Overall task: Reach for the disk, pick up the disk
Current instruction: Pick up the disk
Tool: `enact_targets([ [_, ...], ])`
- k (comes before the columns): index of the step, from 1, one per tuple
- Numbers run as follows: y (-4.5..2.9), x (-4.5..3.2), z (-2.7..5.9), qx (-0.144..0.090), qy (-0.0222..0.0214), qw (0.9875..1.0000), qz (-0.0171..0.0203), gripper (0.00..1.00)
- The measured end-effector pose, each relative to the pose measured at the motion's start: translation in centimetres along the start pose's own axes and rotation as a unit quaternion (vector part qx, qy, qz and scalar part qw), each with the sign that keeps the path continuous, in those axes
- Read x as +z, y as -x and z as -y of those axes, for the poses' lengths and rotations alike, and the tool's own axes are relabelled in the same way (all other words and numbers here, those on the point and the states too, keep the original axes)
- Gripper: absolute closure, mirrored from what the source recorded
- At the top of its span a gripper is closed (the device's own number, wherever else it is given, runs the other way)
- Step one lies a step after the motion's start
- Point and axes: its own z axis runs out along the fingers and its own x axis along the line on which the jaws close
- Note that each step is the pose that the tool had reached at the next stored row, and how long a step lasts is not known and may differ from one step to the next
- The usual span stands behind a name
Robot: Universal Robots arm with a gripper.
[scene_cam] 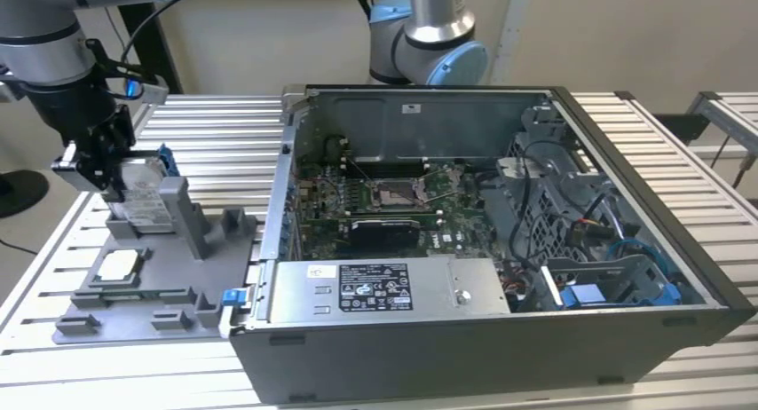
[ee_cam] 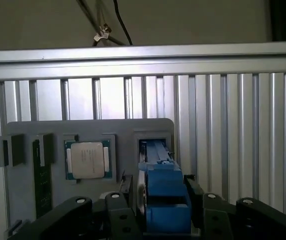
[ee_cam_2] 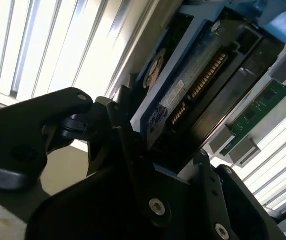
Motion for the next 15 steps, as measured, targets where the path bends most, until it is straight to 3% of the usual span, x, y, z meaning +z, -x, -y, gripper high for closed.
enact_targets([
  [15,0.00,-0.02,0.00,0.000,-0.0001,1.0000,0.0001,1.00],
])
